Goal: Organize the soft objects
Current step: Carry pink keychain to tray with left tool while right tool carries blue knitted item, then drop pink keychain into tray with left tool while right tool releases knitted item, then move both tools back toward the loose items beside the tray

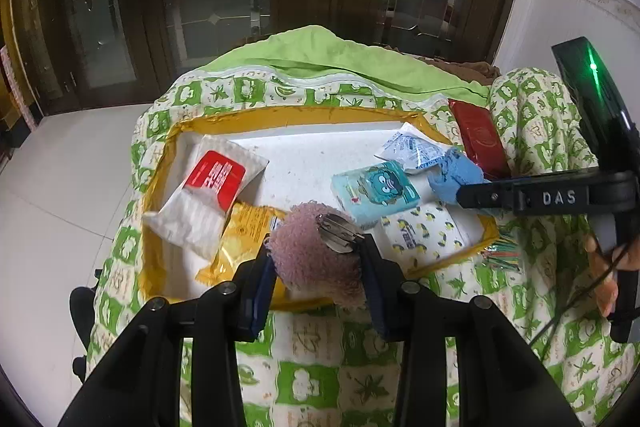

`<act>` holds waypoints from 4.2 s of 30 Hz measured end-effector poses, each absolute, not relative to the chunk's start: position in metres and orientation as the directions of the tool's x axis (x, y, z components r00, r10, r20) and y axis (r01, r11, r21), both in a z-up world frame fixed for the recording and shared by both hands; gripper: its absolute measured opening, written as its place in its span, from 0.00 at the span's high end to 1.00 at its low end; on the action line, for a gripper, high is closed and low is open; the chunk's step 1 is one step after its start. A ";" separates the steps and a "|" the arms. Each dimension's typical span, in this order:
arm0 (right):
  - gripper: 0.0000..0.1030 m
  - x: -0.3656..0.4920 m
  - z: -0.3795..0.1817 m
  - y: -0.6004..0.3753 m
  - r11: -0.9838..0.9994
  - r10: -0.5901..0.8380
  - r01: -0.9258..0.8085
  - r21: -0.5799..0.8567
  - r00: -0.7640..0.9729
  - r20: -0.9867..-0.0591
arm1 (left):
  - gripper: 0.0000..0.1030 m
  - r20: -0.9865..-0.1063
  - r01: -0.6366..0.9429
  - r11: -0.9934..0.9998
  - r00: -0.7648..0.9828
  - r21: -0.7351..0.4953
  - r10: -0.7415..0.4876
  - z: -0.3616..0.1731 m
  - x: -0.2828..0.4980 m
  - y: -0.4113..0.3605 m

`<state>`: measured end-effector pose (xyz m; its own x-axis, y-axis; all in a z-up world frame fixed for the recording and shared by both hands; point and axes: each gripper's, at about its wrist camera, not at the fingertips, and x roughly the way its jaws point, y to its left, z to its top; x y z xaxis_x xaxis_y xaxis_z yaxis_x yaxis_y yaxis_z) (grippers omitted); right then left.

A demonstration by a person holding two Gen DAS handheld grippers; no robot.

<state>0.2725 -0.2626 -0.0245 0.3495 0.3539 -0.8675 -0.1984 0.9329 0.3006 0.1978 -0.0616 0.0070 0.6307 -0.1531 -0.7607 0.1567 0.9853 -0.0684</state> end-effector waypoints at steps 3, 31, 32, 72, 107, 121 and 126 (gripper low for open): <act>0.54 0.274 -0.026 -0.262 0.937 0.341 -0.203 0.284 0.358 -0.869 | 0.62 -0.769 0.160 0.985 0.622 -0.060 -0.148 0.003 0.207 -0.064; 0.54 0.289 -0.038 -0.252 0.949 0.285 -0.235 0.208 0.370 -0.884 | 0.62 -0.820 0.118 0.989 0.554 -0.089 -0.140 -0.032 0.266 -0.065; 0.54 0.290 -0.039 -0.252 0.950 0.283 -0.236 0.205 0.371 -0.885 | 0.62 -0.821 0.119 0.989 0.554 -0.086 -0.138 -0.032 0.267 -0.066; 0.53 0.328 -0.050 -0.242 0.953 0.269 -0.262 0.155 0.483 -0.833 | 0.60 -0.839 0.111 0.993 0.536 -0.042 -0.095 -0.049 0.305 -0.069; 0.12 0.127 0.075 -0.284 0.837 0.528 -0.373 0.399 0.741 -0.415 | 0.17 -0.748 0.061 0.981 0.638 -0.186 -0.181 -0.020 0.103 -0.037; 0.01 -0.005 0.150 -0.340 0.799 0.487 -0.385 0.462 0.865 -0.122 | 0.17 -0.758 0.118 0.968 0.605 -0.220 -0.246 -0.025 0.042 -0.058; 0.01 0.010 0.136 -0.355 0.676 0.573 -0.369 0.638 0.808 -0.139 | 0.17 -0.775 0.162 0.965 0.575 -0.204 -0.261 -0.030 0.025 -0.073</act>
